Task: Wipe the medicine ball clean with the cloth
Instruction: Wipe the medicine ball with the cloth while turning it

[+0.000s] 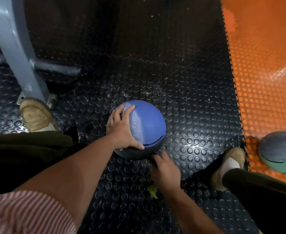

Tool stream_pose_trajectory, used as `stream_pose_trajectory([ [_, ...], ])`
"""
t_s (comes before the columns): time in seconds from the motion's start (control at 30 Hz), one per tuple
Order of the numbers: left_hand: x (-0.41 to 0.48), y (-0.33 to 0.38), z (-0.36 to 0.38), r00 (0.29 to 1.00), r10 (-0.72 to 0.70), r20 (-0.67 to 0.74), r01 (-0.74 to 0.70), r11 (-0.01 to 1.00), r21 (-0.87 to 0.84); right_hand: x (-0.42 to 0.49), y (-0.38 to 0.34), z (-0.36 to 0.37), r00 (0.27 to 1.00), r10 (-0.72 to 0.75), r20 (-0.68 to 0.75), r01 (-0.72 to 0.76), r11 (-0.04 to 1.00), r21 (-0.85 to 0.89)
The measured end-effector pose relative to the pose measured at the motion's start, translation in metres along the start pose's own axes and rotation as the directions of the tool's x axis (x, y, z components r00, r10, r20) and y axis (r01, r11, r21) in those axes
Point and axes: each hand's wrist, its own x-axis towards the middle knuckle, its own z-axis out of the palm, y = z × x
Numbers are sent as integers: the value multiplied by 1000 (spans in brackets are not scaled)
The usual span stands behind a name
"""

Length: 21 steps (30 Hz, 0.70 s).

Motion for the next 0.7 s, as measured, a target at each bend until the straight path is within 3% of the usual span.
stream_pose_trajectory([
  [0.2, 5, 0, -4, 998, -40, 43, 41, 999, -13, 49, -33, -58, 957, -55, -285, 111, 976, 185],
  [0.4, 5, 2, -11, 988, -62, 143, 56, 997, 46, 62, -48, -44, 972, -117, -203, 153, 973, 172],
  [0.5, 1, 1, -9, 990, -53, 127, 48, 998, 46, 37, -37, -25, 956, -139, -260, 192, 962, 192],
  [0.7, -12, -1, 3, 997, -57, 54, 56, 998, 12, 5, -12, -8, 966, -208, -155, 226, 968, 106],
])
